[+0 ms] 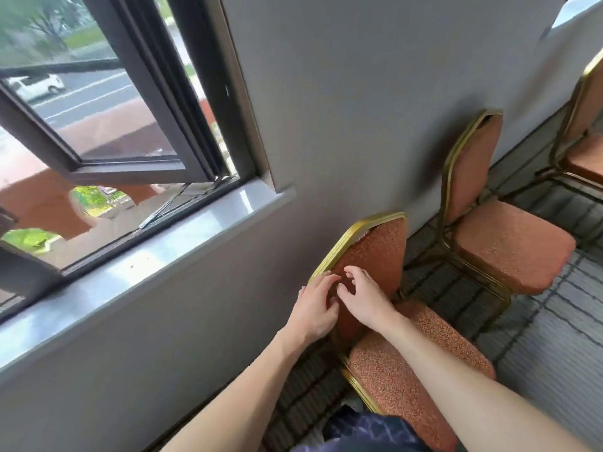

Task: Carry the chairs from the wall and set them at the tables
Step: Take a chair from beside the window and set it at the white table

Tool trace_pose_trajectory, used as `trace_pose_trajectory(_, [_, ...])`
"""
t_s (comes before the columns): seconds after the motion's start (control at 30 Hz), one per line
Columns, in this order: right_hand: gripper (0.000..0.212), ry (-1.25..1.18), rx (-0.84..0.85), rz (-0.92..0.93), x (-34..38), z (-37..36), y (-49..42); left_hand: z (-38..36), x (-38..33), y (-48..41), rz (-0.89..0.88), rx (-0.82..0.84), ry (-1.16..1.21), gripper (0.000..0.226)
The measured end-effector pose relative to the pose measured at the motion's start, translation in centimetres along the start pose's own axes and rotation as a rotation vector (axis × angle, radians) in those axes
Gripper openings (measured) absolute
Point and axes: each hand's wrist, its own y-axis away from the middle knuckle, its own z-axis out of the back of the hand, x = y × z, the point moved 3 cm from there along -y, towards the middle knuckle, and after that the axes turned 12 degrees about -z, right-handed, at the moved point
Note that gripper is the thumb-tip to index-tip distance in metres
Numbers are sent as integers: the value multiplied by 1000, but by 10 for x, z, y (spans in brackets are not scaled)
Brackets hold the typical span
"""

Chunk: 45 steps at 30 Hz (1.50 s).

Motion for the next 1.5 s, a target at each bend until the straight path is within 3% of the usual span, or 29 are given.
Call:
trace_pose_trajectory(0.1, [56,-30,-46,-71,12,4,-37,14,15,-39,-19,-5,-5,57])
trace_pose_trajectory(0.3, [67,-39,-114,-225,13,7,-89,18,41,-113,-49,180,10,83])
trace_pose_trajectory(0.53, [40,-255,-256,-457,14,-3,-136,10,54,-184,-150,416,-65,83])
trace_pose_trajectory(0.7, [39,-449,-339,-661,26,-17,-155,12,60,-212,-402,536,-306,87])
trace_pose_trajectory(0.8, [39,-416,-366,-741,33,-21,-165,23,65,-230,-502,621,-386,91])
trace_pose_trajectory(1.17, [51,-338,-662,-752,48,-24,-147,20,44,-253,-937,741,-770,105])
trace_pose_trajectory(1.33, [37,-244,-795,-687,29,1,-104,1,9,-255,-1227,671,-708,86])
trace_pose_trajectory(1.5, [36,-172,-861,-758,-3,35,-49,-35,-55,-246,-1532,603,-535,65])
